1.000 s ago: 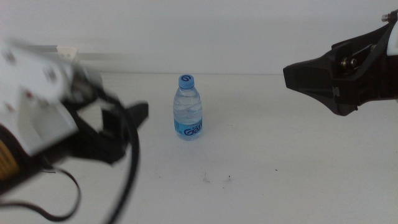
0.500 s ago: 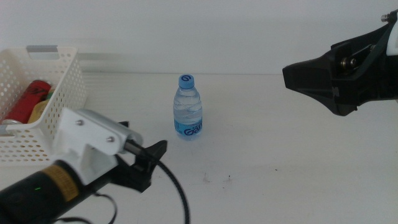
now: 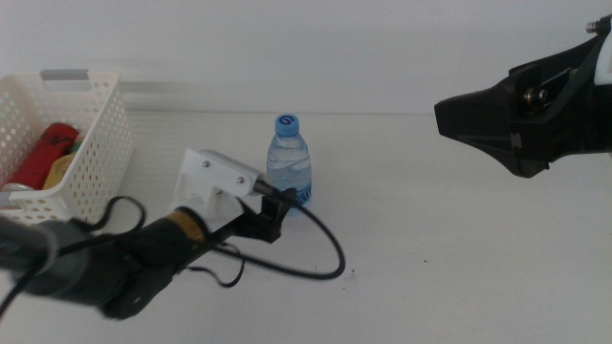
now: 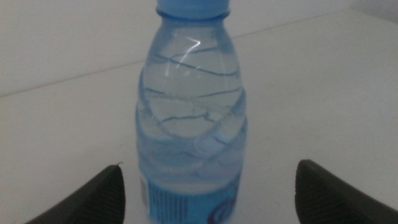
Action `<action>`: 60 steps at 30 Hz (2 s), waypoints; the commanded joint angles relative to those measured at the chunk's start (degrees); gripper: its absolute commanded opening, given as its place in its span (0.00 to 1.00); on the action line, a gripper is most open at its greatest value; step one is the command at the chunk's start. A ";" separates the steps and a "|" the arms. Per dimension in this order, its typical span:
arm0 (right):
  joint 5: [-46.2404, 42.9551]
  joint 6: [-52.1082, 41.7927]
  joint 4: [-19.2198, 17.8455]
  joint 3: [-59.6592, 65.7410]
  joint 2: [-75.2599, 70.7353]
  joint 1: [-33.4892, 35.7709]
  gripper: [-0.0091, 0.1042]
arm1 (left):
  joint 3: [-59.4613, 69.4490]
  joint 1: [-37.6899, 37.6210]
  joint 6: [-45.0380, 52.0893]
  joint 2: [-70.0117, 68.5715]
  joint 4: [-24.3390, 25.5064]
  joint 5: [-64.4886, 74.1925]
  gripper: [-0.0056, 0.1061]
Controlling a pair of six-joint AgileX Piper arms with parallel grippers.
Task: Use arms to grab the bottles and put them into the dustbin to the left of the table.
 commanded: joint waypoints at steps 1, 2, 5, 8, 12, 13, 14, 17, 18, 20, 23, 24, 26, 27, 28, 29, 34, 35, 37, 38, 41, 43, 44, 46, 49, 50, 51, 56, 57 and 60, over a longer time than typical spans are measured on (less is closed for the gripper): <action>-0.55 -0.13 -0.30 -0.43 -0.24 0.07 0.85 | -3.50 0.14 -1.13 3.14 0.73 -1.30 0.89; -0.55 -0.13 -0.30 -0.43 -0.24 0.07 0.85 | -4.65 0.14 -1.13 4.22 1.02 -1.30 0.89; -0.55 -0.13 -0.30 -0.43 -0.24 0.07 0.85 | -8.70 0.14 -1.13 7.68 0.85 -1.20 0.89; -0.55 -0.13 -0.30 -0.43 -0.24 0.07 0.85 | -12.36 0.14 -1.13 11.01 0.85 -0.98 0.89; -0.55 0.85 -0.30 -0.43 -0.24 0.07 0.85 | -16.54 0.14 -1.21 14.66 0.75 -0.33 0.89; -0.55 1.41 -0.30 -0.43 -0.24 0.07 0.85 | -17.40 0.14 -1.21 15.55 0.75 -0.33 0.89; -0.55 1.29 -0.30 -0.43 -0.24 0.07 0.85 | -18.02 0.03 -1.21 16.22 0.75 -0.33 0.89; -0.55 1.31 -0.30 -0.43 -0.24 0.07 0.85 | -20.12 0.03 -3.54 18.31 0.37 -0.33 0.89; -0.55 1.31 -0.30 -0.43 -0.24 0.07 0.85 | -20.63 0.03 -3.67 18.87 -0.24 -0.33 0.88; -0.55 1.31 -0.30 -0.43 -0.24 0.07 0.85 | -21.23 0.03 -3.67 19.48 -0.71 -0.69 0.83; -0.55 1.43 -0.30 -0.43 -0.24 0.07 0.85 | -21.46 0.03 -3.71 19.88 0.20 -1.50 0.66; -0.55 1.43 -0.30 -0.43 -0.24 0.07 0.85 | -21.46 0.03 -4.33 19.75 1.28 -2.05 0.56; -0.55 1.43 -0.30 -0.43 -0.24 0.07 0.85 | -21.30 0.03 -8.25 18.07 3.56 -0.86 0.38; -0.55 1.43 -0.30 -0.43 -0.24 0.07 0.85 | -20.52 0.03 -11.22 16.30 4.68 0.39 0.30; -0.55 1.43 -0.30 -0.43 -0.24 0.07 0.85 | -19.34 0.03 -13.51 13.86 6.05 2.39 0.23; -0.55 1.43 -0.30 -0.43 -0.24 0.07 0.85 | -17.98 0.14 -14.87 10.76 7.69 5.09 0.18; -0.55 1.54 -0.30 -0.43 -0.24 0.07 0.85 | -14.05 -0.13 -29.45 -7.46 20.05 27.06 0.04; -0.55 1.54 -0.30 -0.43 -0.24 0.07 0.85 | -14.05 -0.38 -34.83 -11.31 24.64 33.06 0.04; -0.55 1.54 -0.30 -0.43 -0.24 0.07 0.85 | -14.17 -0.43 -42.64 -17.61 32.54 41.22 0.04; -0.55 1.54 -0.30 -0.43 -0.24 0.07 0.85 | -14.17 -0.43 -45.27 -20.75 34.34 44.57 0.04; -0.55 1.54 -0.30 -0.43 -0.24 0.07 0.85 | -14.55 -0.43 -46.17 -28.04 35.81 52.20 0.04; -0.55 1.54 -0.30 -0.43 -0.24 0.07 0.85 | -15.28 -0.20 -46.02 -30.73 35.08 54.21 0.04; -0.55 1.54 -0.30 -0.43 -0.24 0.07 0.85 | -15.85 0.95 -45.90 -31.72 33.02 53.99 0.04; -0.55 1.54 -0.30 -0.43 -0.24 0.07 0.85 | -17.26 4.45 -40.95 -33.14 26.54 54.39 0.04; -0.55 1.54 0.53 -0.43 -0.24 0.07 0.85 | -20.72 8.73 -26.26 -33.86 15.21 60.07 0.04; -0.55 1.54 0.53 -0.43 -0.24 0.07 0.85 | -22.40 9.38 -19.78 -33.64 9.90 63.71 0.04; -0.55 1.54 0.53 -0.43 -0.24 0.07 0.85 | -23.86 10.03 -13.76 -33.50 5.57 67.11 0.04; -0.95 1.54 0.66 -0.43 -0.13 0.07 0.85 | -34.58 18.56 17.43 -30.23 -15.43 84.68 0.04; -1.07 1.54 0.34 -0.43 -0.26 0.07 0.85 | -37.42 20.28 20.72 -28.81 -17.88 88.86 0.04; -1.60 1.54 0.32 -0.43 -0.15 0.07 0.85 | -45.62 26.67 27.98 -23.51 -23.04 100.28 0.04</action>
